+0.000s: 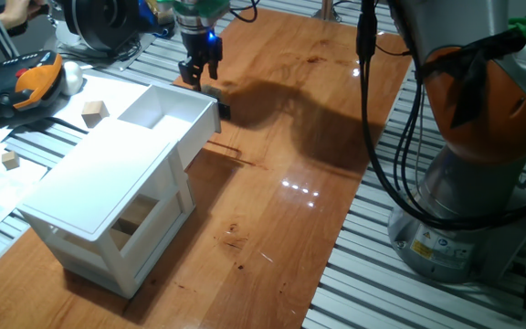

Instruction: Put things in the drawer

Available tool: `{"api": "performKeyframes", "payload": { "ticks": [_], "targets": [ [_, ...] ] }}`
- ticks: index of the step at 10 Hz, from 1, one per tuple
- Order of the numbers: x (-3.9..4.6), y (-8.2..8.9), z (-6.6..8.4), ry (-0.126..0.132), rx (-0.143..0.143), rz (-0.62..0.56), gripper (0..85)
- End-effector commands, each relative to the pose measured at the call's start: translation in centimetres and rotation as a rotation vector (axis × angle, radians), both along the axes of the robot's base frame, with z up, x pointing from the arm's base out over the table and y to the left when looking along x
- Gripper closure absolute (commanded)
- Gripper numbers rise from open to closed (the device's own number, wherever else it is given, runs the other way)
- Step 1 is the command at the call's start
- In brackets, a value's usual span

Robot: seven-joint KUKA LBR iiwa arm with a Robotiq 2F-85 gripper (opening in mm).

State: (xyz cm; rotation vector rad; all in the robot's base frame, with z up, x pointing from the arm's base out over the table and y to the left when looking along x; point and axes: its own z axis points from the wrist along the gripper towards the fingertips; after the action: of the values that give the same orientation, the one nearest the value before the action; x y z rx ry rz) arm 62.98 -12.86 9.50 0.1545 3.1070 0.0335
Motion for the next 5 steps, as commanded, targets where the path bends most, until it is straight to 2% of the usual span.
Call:
{"api": "performKeyframes", "payload": {
  "ticks": [1,2,3,4,5],
  "targets": [
    [0.03,0.0,0.03,-0.013,-0.024,-0.003,0.0],
    [0.03,0.0,0.03,-0.018,-0.008,0.001,0.0],
    [0.03,0.0,0.03,0.01,0.009,0.006,17.0],
    [0.03,0.0,0.03,0.028,0.02,0.005,17.0],
    [0.03,0.0,0.03,0.015,0.032,0.028,17.0]
  ]
}}
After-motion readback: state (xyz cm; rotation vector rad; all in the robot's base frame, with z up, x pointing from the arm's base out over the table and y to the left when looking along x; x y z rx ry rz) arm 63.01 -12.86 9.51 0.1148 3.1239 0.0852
